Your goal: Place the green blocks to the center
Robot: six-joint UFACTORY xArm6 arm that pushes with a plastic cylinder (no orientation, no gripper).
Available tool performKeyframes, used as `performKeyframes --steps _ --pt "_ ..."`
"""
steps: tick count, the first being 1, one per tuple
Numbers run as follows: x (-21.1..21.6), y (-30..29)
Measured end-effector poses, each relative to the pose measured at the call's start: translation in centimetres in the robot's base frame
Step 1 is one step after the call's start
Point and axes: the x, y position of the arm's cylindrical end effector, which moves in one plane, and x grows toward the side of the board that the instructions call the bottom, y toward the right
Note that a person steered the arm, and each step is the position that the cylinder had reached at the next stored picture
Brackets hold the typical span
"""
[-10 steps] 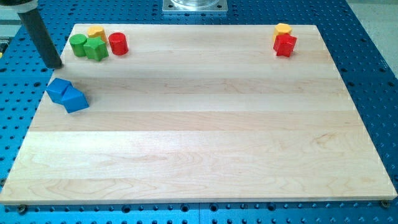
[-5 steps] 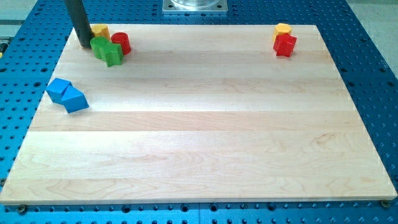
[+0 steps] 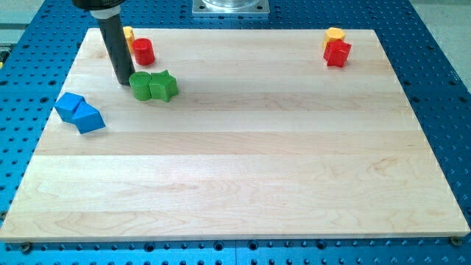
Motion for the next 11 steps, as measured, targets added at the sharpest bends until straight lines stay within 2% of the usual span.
performKeyframes --steps 1,3,5,7,8,9,11 --pt "0.8 1.4" --pt "2.3 13.6" --pt "0.4 16.4" --pt "-0.6 5.0" --pt "3.3 3.5" --pt "6.3 6.1" --pt "5.8 11.8"
